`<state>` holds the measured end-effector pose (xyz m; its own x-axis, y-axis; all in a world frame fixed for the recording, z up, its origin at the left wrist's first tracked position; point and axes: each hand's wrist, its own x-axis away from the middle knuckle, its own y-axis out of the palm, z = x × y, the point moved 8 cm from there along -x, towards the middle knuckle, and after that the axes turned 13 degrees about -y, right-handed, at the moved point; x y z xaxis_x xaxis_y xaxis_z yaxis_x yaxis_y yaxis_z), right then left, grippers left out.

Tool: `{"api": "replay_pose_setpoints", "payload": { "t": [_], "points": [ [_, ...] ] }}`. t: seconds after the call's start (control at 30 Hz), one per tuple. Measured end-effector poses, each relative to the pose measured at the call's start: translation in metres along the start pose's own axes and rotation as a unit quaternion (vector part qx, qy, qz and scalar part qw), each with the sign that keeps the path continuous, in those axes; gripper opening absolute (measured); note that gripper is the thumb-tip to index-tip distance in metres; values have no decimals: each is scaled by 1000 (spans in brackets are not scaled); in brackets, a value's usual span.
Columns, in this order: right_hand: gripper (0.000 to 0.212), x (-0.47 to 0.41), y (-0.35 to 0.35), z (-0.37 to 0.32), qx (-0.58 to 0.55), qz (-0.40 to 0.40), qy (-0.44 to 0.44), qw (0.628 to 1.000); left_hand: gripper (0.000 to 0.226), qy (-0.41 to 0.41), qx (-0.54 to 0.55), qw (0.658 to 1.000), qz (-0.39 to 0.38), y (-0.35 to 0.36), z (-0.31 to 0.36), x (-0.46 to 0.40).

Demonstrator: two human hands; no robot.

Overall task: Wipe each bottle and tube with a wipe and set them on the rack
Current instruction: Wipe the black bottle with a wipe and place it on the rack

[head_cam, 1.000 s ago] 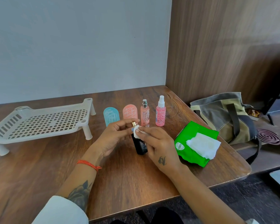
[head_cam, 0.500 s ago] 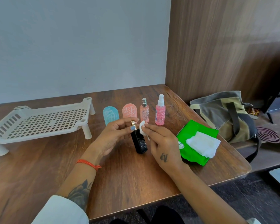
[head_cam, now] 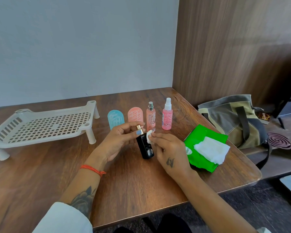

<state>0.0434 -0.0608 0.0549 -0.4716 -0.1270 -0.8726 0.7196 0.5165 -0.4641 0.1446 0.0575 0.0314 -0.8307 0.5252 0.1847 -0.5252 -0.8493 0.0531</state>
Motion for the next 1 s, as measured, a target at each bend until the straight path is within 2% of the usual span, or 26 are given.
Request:
{"api": "replay_pose_setpoints", "payload": {
  "t": [0.17,0.33,0.8,0.87,1.0],
  "points": [
    [26,1,-4,2,-24,22,1,999,25,-4,-1,1000,3,0,0,0],
    [25,1,5,-11,-60,-22,-61,996,24,4,-6,1000,12,-2,-1,0],
    [24,1,-3,6,-8,4,18,1000,25,-15,-5,1000,16,-4,-2,-1],
    [23,1,-4,0,-28,7,-2,1000,26,-13,-6,1000,16,-4,-2,-1],
    [19,0,4,-14,-61,-42,-56,996,26,-4,-7,1000,13,-3,-1,0]
  ]
}}
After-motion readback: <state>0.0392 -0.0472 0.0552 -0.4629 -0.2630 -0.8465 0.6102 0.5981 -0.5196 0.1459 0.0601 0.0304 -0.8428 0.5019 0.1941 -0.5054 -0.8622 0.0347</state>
